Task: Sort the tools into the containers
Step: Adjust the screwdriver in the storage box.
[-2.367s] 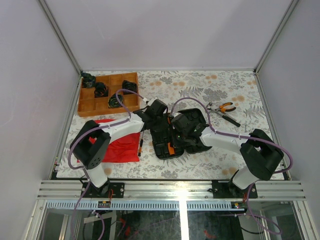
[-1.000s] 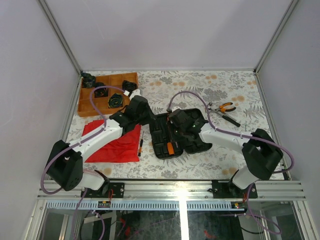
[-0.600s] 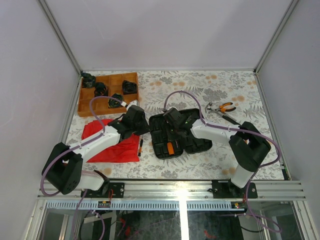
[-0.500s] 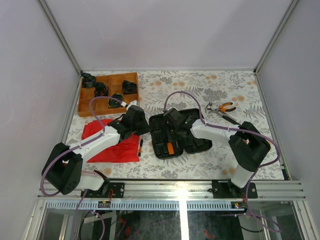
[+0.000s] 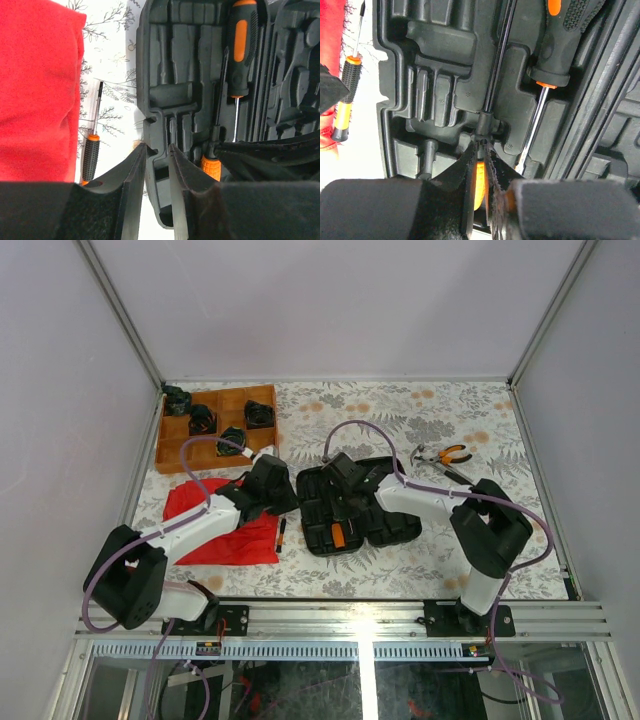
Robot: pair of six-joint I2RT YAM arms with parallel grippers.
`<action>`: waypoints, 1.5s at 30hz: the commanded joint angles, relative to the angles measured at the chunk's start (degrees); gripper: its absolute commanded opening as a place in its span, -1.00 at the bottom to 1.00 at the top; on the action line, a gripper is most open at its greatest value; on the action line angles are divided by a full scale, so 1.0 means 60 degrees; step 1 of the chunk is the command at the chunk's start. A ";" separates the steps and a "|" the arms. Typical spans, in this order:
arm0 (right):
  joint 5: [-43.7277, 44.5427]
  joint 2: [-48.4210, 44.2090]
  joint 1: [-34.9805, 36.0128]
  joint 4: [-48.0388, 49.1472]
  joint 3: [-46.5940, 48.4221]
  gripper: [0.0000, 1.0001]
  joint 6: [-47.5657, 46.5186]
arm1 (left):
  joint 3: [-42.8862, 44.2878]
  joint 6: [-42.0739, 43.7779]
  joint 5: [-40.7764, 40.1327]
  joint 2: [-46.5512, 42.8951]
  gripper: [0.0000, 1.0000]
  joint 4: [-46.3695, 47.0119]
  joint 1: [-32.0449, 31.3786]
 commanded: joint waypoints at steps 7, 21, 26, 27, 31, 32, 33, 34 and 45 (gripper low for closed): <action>0.0050 0.1104 0.0062 -0.1312 0.0533 -0.79 -0.0258 | -0.0381 0.0055 0.0232 0.0112 -0.48 0.0554 0.0161; 0.0355 0.1848 0.0059 -0.2193 0.0886 -0.87 -0.0278 | -0.0470 0.0548 0.1503 0.1705 -0.66 0.1754 0.0202; 0.0071 0.2381 0.0065 -0.2527 0.1152 -0.91 -0.0357 | -0.0667 0.0799 0.1725 0.1916 -0.75 0.1992 0.0186; 0.0026 0.2450 0.0059 -0.2567 0.1167 -0.92 -0.0355 | -0.0684 0.0827 0.1754 0.1962 -0.76 0.2023 0.0185; -0.0168 0.2793 0.0065 -0.2765 0.1184 -0.93 -0.0417 | -0.0839 0.0857 0.1924 0.2139 -0.79 0.2274 0.0122; -0.0200 0.2904 0.0054 -0.2810 0.1201 -0.93 -0.0445 | -0.0859 0.0849 0.1962 0.2170 -0.80 0.2319 0.0084; -0.0228 0.3011 0.0056 -0.2822 0.1200 -0.93 -0.0464 | -0.0874 0.0836 0.1972 0.2203 -0.80 0.2350 0.0046; -0.0248 0.3127 0.0060 -0.2818 0.1213 -0.93 -0.0476 | -0.0867 0.0834 0.1986 0.2236 -0.81 0.2374 -0.0012; -0.0489 0.4468 0.0058 -0.2265 0.0623 -0.95 -0.0342 | -0.1031 0.0691 0.2104 0.2197 -0.91 0.2444 -0.0438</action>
